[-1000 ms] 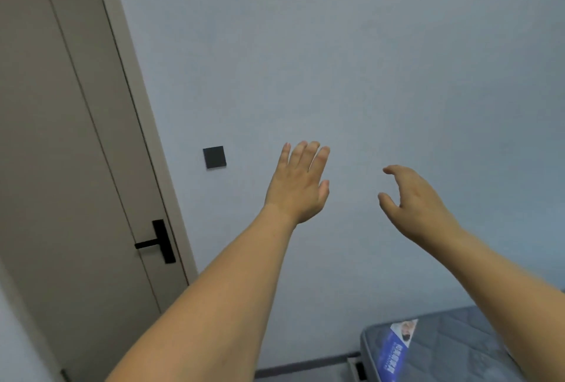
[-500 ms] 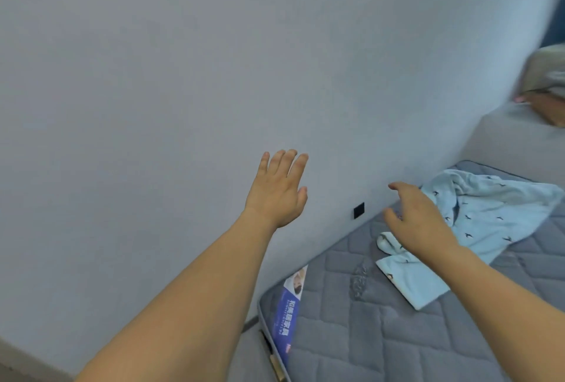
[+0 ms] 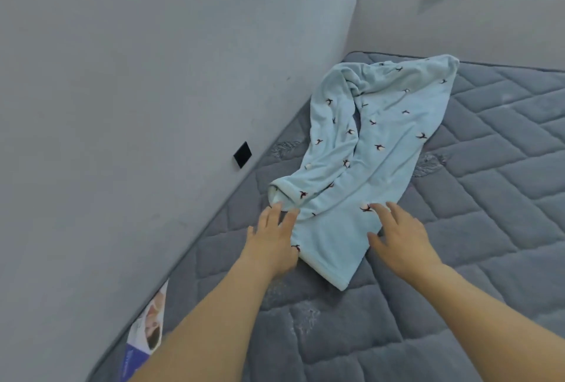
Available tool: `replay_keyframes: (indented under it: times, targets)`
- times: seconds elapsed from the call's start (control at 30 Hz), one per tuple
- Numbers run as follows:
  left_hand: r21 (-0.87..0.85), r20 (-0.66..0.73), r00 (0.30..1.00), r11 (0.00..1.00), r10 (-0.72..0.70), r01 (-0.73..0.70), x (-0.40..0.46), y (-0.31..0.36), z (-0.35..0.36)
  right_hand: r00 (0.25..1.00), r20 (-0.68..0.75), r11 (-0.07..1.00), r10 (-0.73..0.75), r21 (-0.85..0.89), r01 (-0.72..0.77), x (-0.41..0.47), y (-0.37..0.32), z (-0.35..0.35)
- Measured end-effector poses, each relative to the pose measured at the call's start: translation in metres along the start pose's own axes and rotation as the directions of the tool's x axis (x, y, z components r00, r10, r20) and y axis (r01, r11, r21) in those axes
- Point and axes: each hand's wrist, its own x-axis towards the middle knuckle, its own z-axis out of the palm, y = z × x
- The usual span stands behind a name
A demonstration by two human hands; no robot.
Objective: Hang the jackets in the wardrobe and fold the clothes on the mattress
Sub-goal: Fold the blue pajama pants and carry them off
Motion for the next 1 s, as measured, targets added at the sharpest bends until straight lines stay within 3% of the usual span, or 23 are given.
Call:
replay_keyframes:
  times: [0.07, 0.13, 0.2, 0.27, 0.33, 0.4, 0.6, 0.9, 1.0]
  targets:
    - [-0.143, -0.011, 0.998, 0.988, -0.062, 0.060, 0.059, -0.002, 0.024, 0.991, 0.091, 0.994, 0.101, -0.053, -0.097, 0.031, 0.028, 0.045]
    - [-0.260, -0.001, 0.989, 0.955, -0.149, 0.144, 0.114, -0.006, 0.055, 0.987, 0.137, 0.988, 0.082, -0.142, -0.062, 0.049, 0.055, 0.092]
    - [-0.109, 0.059, 0.984, 0.979, -0.169, 0.175, 0.149, -0.002, 0.105, 0.996, 0.082, 0.965, -0.030, -0.257, 0.050, 0.050, 0.081, 0.129]
    - [0.112, -0.125, 0.976, 0.975, -0.179, 0.193, 0.165, -0.006, 0.149, 0.996, -0.021, 0.974, -0.088, -0.212, 0.082, 0.056, 0.091, 0.155]
    - [0.084, -0.276, 0.947, 0.977, -0.167, 0.197, 0.171, -0.008, 0.176, 0.992, -0.055, 0.975, -0.110, -0.200, 0.097, 0.057, 0.097, 0.158]
    - [0.105, -0.335, 0.933, 0.978, -0.134, 0.178, 0.167, -0.012, 0.175, 0.986, -0.092, 0.975, -0.140, -0.184, 0.122, 0.059, 0.093, 0.153]
    - [0.084, -0.338, 0.936, 0.987, -0.100, 0.136, 0.170, -0.010, 0.174, 0.983, -0.114, 0.974, -0.147, -0.187, 0.125, 0.056, 0.097, 0.156]
    - [0.041, -0.506, 0.863, 0.999, 0.000, 0.024, 0.179, -0.012, 0.171, 0.970, -0.163, 0.975, -0.181, -0.155, 0.156, 0.057, 0.097, 0.157]
    - [0.021, -0.479, 0.877, 1.000, 0.019, -0.011, 0.182, -0.012, 0.168, 0.960, -0.159, 0.968, -0.229, -0.138, 0.208, 0.055, 0.097, 0.154]
